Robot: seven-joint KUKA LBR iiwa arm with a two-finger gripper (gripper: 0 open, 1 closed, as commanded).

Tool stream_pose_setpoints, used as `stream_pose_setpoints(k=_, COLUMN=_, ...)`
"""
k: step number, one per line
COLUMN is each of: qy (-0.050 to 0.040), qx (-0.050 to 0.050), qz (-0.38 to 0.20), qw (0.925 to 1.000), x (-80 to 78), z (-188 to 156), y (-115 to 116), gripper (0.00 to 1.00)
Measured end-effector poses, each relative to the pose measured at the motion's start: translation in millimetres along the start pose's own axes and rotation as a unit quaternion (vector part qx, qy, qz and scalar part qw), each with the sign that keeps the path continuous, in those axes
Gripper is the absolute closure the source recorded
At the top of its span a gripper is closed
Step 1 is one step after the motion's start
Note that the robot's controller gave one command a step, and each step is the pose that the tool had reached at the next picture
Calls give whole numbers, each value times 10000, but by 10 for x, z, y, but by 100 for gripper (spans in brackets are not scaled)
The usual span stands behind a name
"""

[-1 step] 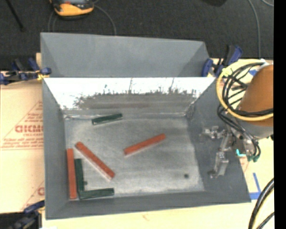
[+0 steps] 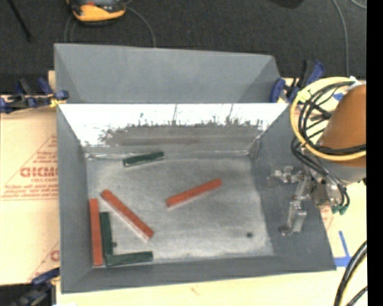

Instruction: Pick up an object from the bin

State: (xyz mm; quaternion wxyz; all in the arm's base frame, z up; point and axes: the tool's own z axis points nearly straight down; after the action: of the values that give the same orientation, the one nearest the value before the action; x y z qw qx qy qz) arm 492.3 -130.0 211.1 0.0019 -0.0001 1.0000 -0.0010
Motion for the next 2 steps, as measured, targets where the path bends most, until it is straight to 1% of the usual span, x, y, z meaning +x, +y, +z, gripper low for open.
stream_pose_setpoints(k=1, qy=-29, qx=-4, qz=112, qw=9999, x=-262, z=725, y=338, gripper=0)
stream_pose_setpoints(k=2, qy=-26, qx=-23, qz=-149, qw=9999, x=-270, z=466, y=1060, gripper=0)
